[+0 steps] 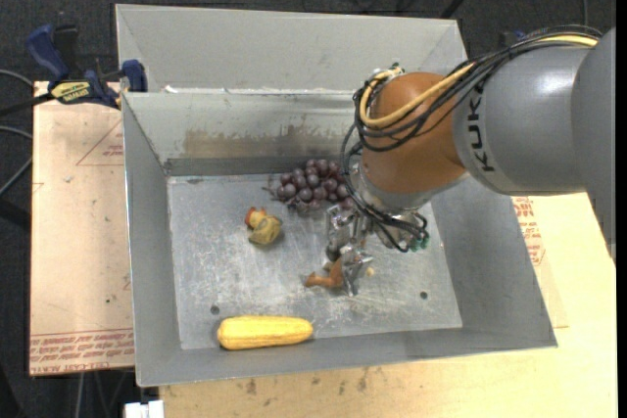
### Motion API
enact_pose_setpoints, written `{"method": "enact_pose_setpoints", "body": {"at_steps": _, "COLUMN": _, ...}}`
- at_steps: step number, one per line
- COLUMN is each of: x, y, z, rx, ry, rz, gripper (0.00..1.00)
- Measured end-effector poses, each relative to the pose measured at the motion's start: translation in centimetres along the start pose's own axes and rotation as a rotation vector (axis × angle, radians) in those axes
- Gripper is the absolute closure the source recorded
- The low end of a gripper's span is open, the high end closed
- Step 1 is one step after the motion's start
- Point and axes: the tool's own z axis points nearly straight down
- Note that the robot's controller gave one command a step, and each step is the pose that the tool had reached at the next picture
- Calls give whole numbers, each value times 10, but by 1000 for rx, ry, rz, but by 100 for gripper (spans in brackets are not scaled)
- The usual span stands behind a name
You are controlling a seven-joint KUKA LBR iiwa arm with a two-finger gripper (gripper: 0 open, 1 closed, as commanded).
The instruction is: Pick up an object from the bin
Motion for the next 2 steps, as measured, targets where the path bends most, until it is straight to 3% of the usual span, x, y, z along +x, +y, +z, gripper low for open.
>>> {"method": "enact_pose_setpoints", "body": {"at_steps": 2, "x": 4, "y": 1, "z": -1, "rx": 3, "ry": -11, "rz": 0, "gripper": 100}}
